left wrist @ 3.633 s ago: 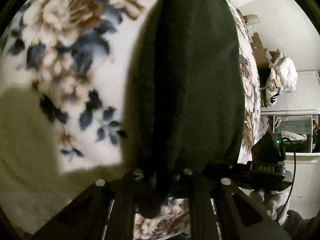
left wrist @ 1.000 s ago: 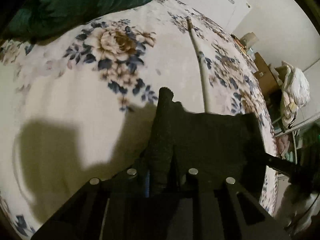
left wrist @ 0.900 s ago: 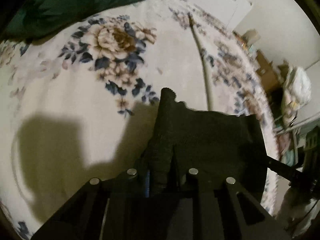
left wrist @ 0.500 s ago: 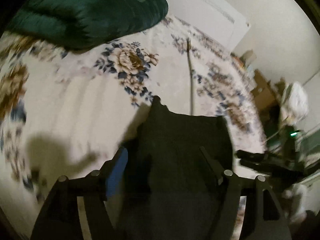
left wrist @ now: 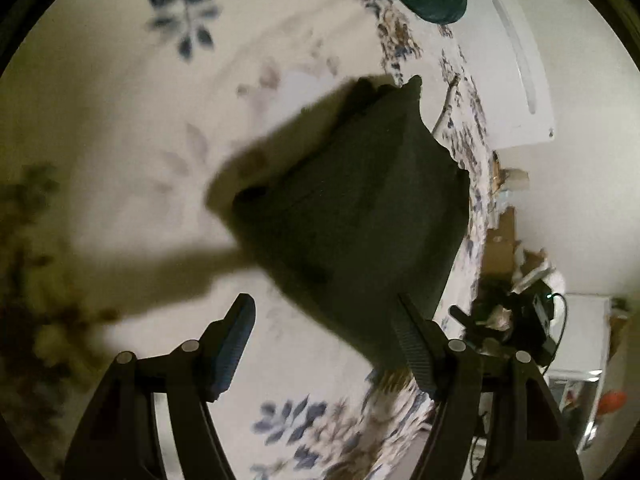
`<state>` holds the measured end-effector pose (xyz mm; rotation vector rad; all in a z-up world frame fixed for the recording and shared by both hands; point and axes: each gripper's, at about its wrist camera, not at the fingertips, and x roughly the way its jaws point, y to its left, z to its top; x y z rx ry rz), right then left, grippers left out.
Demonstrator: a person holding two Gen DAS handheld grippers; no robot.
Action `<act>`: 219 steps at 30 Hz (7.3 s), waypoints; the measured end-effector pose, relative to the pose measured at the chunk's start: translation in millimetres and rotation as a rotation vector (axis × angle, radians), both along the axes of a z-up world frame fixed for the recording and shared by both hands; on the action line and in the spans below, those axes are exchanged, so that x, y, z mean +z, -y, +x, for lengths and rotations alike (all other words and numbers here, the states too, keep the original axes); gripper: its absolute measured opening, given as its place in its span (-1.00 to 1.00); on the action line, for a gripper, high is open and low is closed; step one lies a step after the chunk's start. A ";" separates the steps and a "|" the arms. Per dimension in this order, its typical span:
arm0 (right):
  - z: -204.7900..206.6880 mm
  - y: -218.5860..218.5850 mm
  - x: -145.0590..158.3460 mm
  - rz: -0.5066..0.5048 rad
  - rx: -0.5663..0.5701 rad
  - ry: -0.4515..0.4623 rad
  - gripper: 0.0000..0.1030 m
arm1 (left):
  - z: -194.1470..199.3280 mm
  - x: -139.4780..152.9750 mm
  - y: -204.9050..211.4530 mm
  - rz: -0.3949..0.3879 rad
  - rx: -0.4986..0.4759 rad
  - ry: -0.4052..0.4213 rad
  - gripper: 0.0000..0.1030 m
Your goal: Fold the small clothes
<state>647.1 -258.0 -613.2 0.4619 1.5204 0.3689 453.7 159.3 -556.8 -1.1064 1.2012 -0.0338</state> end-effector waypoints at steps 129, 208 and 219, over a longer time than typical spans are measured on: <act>-232.8 3.9 -18.3 -0.258 -0.094 -0.063 -0.72 | -124.9 26.6 30.5 0.582 -0.215 -0.111 0.18; 115.5 -27.9 -18.8 0.099 -0.090 0.039 -0.53 | 271.7 6.5 59.0 0.556 -0.616 0.192 -0.26; 39.2 -7.6 24.3 -0.552 -0.074 0.174 1.00 | 224.3 44.2 78.2 0.855 -0.545 0.257 0.92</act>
